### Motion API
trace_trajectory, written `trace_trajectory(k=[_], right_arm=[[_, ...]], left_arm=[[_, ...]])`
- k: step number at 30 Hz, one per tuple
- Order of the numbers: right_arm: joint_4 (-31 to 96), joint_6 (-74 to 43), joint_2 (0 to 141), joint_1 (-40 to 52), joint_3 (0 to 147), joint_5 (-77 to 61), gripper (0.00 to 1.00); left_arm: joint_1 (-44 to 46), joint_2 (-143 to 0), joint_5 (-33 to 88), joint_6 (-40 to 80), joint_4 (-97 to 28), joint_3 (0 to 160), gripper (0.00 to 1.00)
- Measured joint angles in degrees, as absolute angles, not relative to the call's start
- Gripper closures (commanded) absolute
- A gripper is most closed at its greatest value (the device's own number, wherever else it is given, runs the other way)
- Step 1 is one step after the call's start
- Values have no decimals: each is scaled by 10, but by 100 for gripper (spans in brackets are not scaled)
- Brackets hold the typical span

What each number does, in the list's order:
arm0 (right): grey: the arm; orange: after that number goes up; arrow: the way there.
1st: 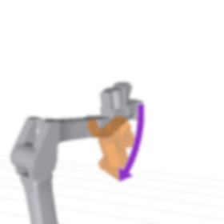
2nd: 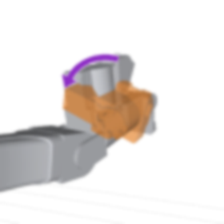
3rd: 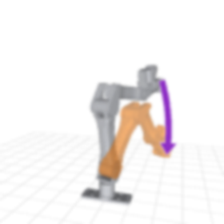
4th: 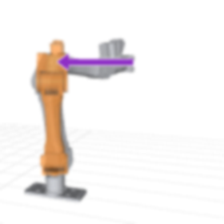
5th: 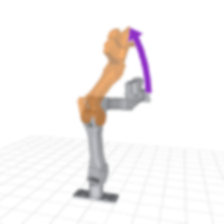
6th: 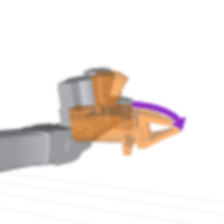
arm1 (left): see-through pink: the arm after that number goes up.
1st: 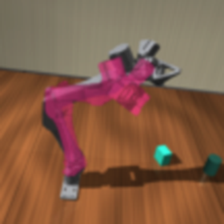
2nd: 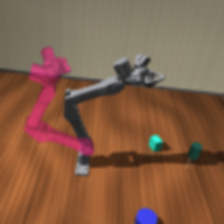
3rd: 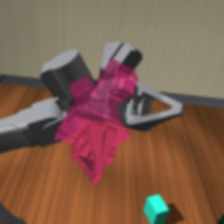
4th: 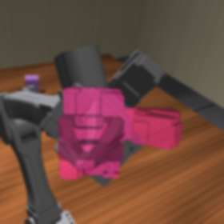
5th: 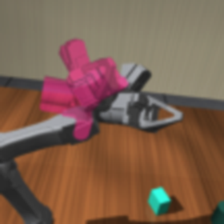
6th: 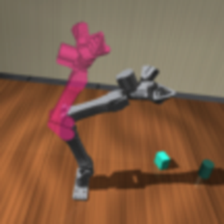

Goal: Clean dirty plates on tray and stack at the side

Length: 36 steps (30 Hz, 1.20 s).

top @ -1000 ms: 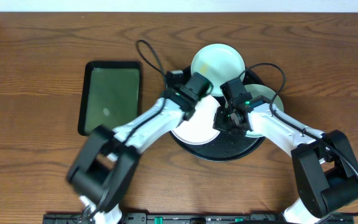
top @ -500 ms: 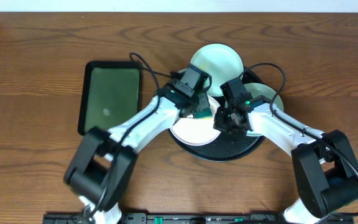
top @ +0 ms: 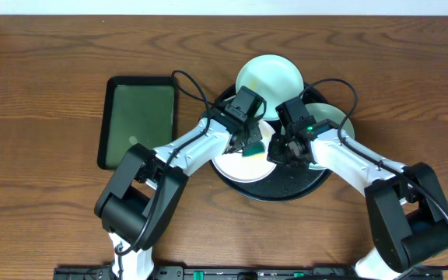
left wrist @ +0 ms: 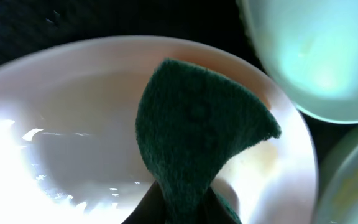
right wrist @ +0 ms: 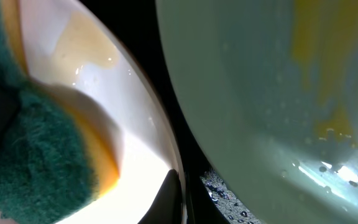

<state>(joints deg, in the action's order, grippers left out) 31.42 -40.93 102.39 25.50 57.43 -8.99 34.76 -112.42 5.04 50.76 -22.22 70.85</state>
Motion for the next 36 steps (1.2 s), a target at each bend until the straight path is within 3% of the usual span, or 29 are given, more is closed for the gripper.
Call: trace_trajectory(k=[9, 17, 23, 36], right_arm=[[311, -407, 1024, 256, 574, -100, 98], [305, -401, 1027, 256, 576, -115, 98], [312, -400, 1027, 255, 576, -109, 99], [312, -398, 1027, 255, 576, -106, 98]], left_arm=[[346, -1122, -122, 492, -314, 721, 92], [325, -1098, -156, 466, -327, 710, 92], [298, -1037, -138, 465, -318, 700, 92], [310, -1029, 51, 465, -299, 693, 92]])
